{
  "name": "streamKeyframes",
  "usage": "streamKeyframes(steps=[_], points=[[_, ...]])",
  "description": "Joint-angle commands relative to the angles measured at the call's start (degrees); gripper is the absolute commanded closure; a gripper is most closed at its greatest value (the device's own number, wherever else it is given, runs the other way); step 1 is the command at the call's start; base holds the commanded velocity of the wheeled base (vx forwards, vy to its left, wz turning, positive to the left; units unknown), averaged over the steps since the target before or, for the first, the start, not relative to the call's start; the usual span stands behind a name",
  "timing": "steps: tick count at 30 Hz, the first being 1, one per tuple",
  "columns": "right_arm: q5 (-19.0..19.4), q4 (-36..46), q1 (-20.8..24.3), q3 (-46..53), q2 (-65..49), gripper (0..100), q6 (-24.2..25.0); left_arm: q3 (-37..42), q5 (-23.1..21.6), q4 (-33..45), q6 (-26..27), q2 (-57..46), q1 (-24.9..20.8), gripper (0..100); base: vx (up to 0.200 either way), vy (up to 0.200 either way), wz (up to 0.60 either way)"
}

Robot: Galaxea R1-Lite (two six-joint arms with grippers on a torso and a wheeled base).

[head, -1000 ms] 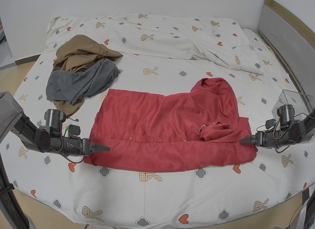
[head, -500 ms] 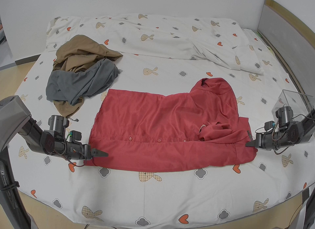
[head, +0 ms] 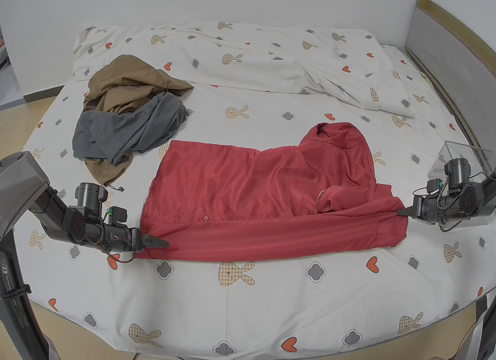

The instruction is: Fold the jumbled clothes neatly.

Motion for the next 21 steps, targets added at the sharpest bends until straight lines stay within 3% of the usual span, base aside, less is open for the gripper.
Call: streamKeyframes(steps=[1, 8, 9, 21], points=[[-0.4, 0.2, 0.8, 0.3, 0.2, 100, 0.1, -0.1, 0.2, 0.0, 0.0, 0.3, 0.0, 0, 0.000, 0.000, 0.00], [-0.4, 0.0, 2.0, 1.1, 0.0, 100, 0.0, 0.2, 0.2, 0.0, 0.1, -0.1, 0.0, 0, 0.000, 0.000, 0.00], [-0.4, 0.1, 2.0, 1.0, -0.1, 0, 0.0, 0.2, 0.3, 0.0, 0.1, -0.1, 0.0, 0, 0.000, 0.000, 0.00], [-0.2, -0.4, 1.6, 1.5, -8.8, 0, 0.4, 2.2, 0.1, -0.1, 0.1, -5.7, -0.7, 0, 0.000, 0.000, 0.00]])
